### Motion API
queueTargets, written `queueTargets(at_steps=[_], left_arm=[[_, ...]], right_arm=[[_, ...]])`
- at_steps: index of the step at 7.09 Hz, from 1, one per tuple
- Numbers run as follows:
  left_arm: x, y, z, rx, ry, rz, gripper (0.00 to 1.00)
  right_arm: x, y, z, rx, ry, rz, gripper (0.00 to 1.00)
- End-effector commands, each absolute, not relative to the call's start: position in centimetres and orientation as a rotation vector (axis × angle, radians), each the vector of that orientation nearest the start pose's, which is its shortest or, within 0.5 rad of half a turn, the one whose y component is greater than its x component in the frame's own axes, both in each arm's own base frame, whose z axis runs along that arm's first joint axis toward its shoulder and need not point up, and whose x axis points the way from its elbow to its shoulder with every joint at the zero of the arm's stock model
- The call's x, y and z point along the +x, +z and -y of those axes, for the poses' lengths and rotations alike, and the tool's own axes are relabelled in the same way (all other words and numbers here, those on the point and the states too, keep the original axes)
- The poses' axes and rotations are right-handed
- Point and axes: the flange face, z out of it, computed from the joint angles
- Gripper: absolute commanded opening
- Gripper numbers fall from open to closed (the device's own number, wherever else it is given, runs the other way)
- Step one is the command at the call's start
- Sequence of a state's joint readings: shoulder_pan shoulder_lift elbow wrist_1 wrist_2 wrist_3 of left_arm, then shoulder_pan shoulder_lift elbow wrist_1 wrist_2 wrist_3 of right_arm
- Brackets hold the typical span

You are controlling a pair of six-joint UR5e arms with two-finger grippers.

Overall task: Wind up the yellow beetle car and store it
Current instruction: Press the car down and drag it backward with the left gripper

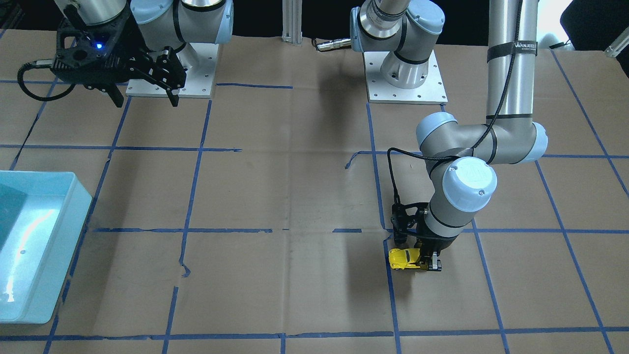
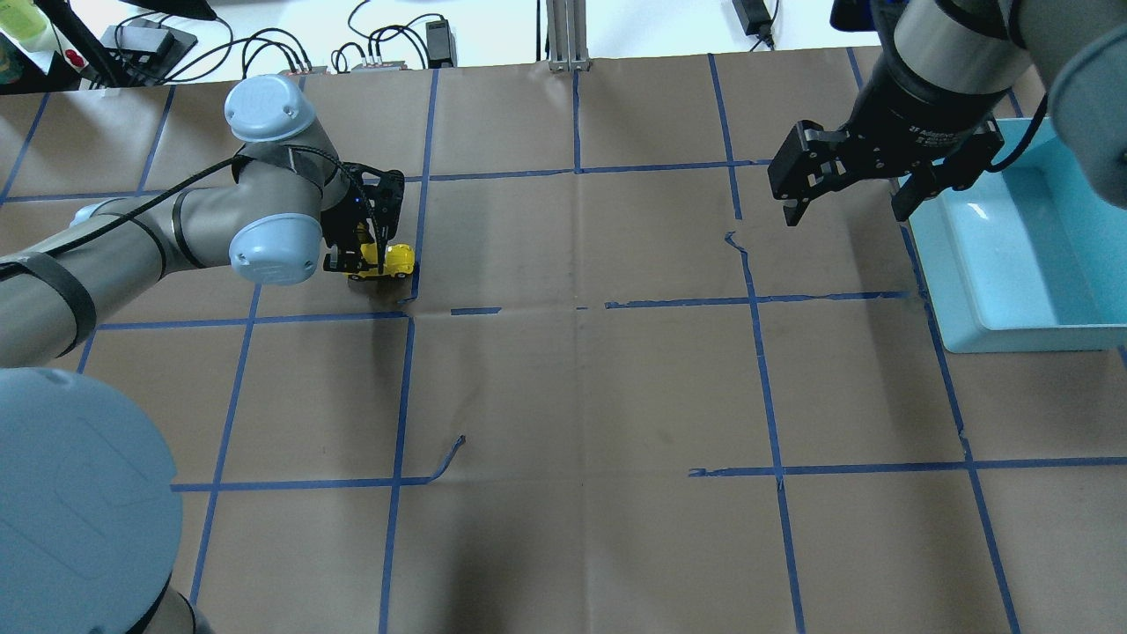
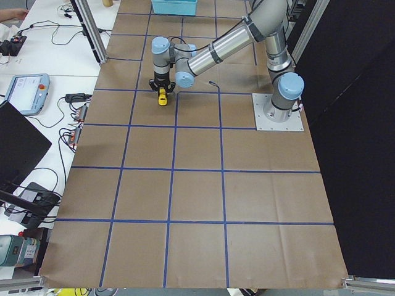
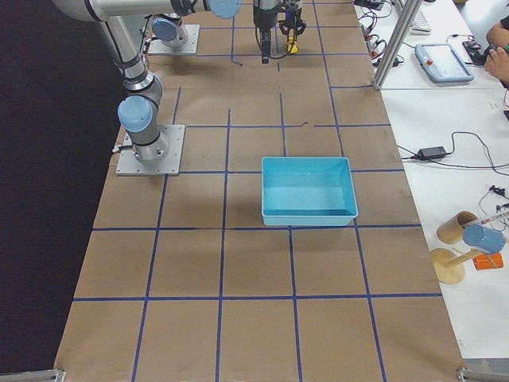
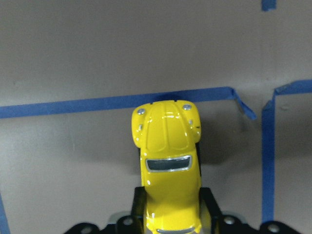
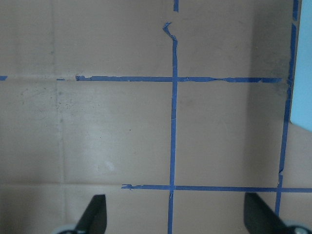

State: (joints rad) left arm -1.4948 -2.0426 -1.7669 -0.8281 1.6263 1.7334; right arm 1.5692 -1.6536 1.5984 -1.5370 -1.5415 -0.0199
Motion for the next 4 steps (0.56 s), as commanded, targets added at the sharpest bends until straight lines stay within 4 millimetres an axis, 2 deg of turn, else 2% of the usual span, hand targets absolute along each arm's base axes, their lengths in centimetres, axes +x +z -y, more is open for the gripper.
queueTargets(at_steps=[1, 4], left_arm=[[-8.19, 20.49, 61.41, -2.384, 0.0, 2.181, 0.37], [-8.43, 20.19, 61.55, -2.368, 0.003, 2.186, 0.37]], right_arm=[[13.55, 51.03, 45.85, -0.029, -0.034, -3.112, 1.0], [13.55, 51.03, 45.85, -0.029, -0.034, -3.112, 1.0]])
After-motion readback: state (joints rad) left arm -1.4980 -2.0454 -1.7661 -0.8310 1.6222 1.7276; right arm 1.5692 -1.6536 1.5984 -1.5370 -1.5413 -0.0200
